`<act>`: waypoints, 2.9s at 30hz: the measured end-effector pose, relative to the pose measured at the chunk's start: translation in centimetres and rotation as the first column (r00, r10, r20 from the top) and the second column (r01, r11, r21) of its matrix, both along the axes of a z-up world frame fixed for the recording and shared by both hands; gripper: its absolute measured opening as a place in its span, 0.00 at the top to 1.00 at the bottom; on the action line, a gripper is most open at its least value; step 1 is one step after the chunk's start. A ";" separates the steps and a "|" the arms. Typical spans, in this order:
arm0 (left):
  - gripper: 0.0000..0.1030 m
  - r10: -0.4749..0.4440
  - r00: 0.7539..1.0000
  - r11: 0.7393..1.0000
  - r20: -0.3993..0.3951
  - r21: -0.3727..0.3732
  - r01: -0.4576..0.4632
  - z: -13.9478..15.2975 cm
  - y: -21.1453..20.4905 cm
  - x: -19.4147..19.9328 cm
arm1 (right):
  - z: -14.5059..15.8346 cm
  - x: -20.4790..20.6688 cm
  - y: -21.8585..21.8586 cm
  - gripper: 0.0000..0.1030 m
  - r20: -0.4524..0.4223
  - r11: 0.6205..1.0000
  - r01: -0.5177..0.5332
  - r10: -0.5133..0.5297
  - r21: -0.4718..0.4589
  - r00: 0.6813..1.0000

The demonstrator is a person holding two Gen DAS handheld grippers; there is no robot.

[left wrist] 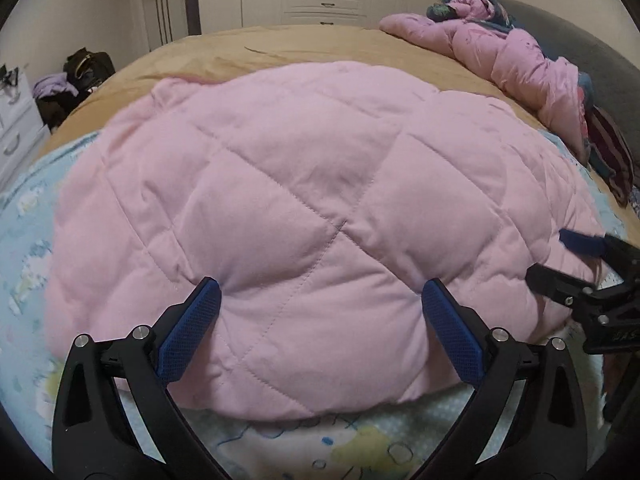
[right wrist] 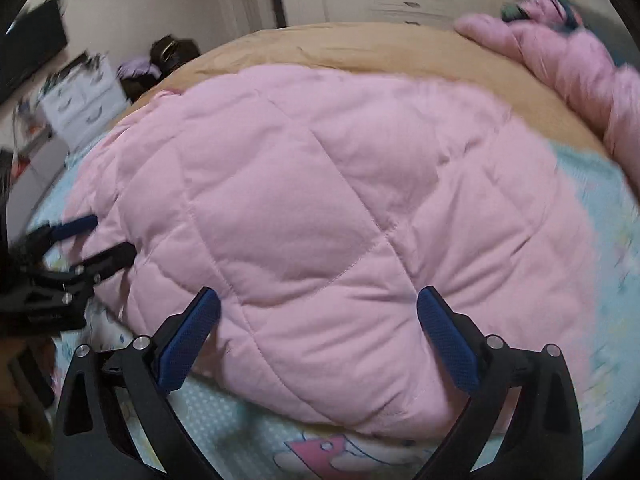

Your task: Fold large clothes

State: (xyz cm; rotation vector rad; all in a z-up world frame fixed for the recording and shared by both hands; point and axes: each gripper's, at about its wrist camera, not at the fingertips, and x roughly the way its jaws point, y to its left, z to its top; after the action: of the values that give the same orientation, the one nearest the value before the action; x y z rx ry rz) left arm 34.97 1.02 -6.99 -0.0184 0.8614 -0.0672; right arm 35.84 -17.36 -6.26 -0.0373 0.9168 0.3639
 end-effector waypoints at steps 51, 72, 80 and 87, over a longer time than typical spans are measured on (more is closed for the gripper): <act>0.08 0.199 0.980 0.979 -0.003 -0.040 -0.199 3.0 16.7 -0.7 | 2.6 -0.9 -16.7 0.04 -0.055 0.940 0.261 -0.255 0.221 0.965; 0.08 0.093 0.994 0.987 -0.055 -0.126 -0.099 -1.5 16.9 5.2 | -4.0 6.4 -15.8 0.04 -0.246 0.926 0.167 -0.084 0.338 0.966; 0.40 0.069 0.997 0.983 -0.031 -0.170 -0.074 -1.1 15.6 5.4 | -4.1 6.6 -16.5 0.31 -0.263 0.877 0.160 -0.040 0.453 0.964; 0.65 0.082 0.997 0.984 -0.002 -0.156 -0.081 0.5 14.4 4.7 | -1.3 5.6 -14.9 0.49 -0.226 0.907 0.120 -0.029 0.403 0.974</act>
State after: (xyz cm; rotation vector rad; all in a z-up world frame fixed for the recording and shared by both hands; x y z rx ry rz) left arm 39.65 15.40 -6.45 -0.1997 0.8480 -0.0576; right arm 41.47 -32.26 -7.61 0.4365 1.0360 0.4920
